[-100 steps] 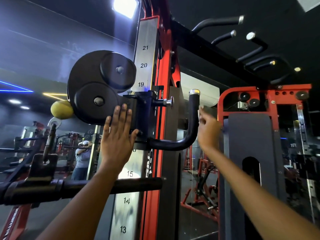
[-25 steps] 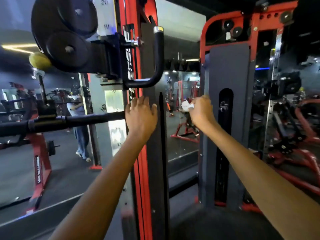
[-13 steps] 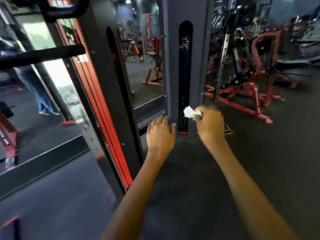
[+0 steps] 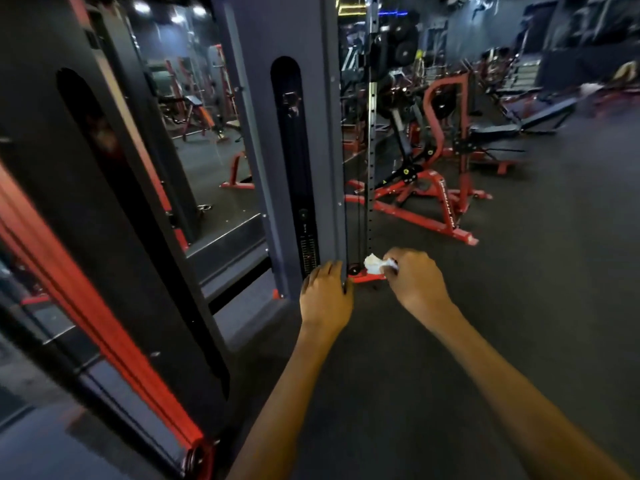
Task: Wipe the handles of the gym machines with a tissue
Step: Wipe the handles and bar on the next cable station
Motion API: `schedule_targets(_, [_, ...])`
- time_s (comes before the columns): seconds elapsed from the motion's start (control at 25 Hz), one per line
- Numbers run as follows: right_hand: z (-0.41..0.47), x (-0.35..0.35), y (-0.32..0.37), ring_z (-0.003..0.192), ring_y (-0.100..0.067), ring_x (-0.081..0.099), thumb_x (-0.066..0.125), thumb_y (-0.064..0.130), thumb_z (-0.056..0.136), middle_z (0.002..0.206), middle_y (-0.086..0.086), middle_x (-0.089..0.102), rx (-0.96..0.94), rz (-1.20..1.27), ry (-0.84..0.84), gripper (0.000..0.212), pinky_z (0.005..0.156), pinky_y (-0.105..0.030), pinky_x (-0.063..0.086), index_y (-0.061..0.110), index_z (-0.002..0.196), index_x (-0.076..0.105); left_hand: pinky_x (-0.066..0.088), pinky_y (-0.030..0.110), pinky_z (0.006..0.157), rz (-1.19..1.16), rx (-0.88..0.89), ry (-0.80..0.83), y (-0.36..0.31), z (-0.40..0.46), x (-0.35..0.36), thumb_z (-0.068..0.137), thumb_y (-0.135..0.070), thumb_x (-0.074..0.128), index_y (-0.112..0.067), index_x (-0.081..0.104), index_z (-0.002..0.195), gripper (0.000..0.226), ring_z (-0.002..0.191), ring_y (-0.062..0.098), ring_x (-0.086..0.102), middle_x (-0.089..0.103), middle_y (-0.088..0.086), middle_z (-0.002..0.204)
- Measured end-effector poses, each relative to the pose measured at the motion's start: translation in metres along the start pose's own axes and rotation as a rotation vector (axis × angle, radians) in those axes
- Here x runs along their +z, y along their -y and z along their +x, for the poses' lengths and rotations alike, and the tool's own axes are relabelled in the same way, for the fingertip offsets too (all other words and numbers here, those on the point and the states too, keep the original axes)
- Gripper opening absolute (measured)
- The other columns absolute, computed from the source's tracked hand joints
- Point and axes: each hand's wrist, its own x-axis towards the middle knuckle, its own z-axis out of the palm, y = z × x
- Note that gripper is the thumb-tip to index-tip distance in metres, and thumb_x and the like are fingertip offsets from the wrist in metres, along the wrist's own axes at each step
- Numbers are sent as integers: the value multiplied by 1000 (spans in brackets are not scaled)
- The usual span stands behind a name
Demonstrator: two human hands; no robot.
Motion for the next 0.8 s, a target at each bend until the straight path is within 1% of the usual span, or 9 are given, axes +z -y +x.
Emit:
schedule_targets(0.08, [37, 4, -22, 98, -33, 60, 57, 19, 90, 106, -12, 65, 24, 3, -2, 21, 78, -38, 48, 12, 108, 63, 37, 38, 107, -7, 4, 4, -10, 44, 14, 100, -33, 47, -15, 45, 141, 45, 130, 24, 46, 50, 5, 141])
schedule_targets(0.2, [96, 19, -57, 96, -32, 61, 57, 18, 89, 103, -13, 66, 87, 45, 11, 20, 76, -36, 48, 13, 107, 65, 33, 38, 110, 5, 16, 39, -20, 110, 37, 100, -35, 45, -17, 42, 144, 47, 133, 23, 42, 46, 3, 146])
schedule_targets(0.36, [187, 47, -96, 93, -33, 63, 55, 15, 89, 101, -14, 67, 119, 70, 4, 20, 74, -37, 49, 12, 106, 66, 34, 39, 111, 20, 30, 44, -29, 205, 71, 101, -36, 43, -17, 40, 145, 48, 134, 23, 42, 44, 3, 147])
schedule_targets(0.44, [240, 60, -116, 91, -34, 63, 56, 16, 89, 98, -14, 67, 101, 74, -4, 18, 73, -37, 49, 11, 103, 67, 34, 40, 111, 28, 50, 26, -36, 255, 89, 101, -36, 43, -16, 40, 145, 48, 134, 23, 42, 44, 4, 147])
schedule_targets(0.56, [329, 76, -144, 87, -35, 63, 57, 14, 87, 91, -16, 68, 36, 116, -16, 13, 71, -37, 49, 8, 93, 66, 37, 41, 109, 14, 55, -7, -49, 340, 111, 101, -37, 43, -16, 40, 145, 49, 133, 24, 43, 44, 4, 147])
schedule_targets(0.68, [421, 78, -164, 89, -34, 62, 56, 14, 89, 93, -16, 67, 2, 127, -35, 14, 71, -35, 48, 7, 96, 66, 37, 41, 109, 20, 41, -46, -62, 429, 126, 101, -37, 43, -15, 41, 144, 49, 133, 24, 43, 45, 5, 147])
schedule_targets(0.8, [511, 86, -183, 87, -34, 62, 55, 13, 88, 92, -18, 67, -44, 132, -88, 16, 67, -33, 45, 6, 98, 66, 35, 41, 110, 14, 45, -122, -73, 511, 139, 100, -33, 44, -14, 45, 141, 45, 131, 24, 44, 48, 5, 144])
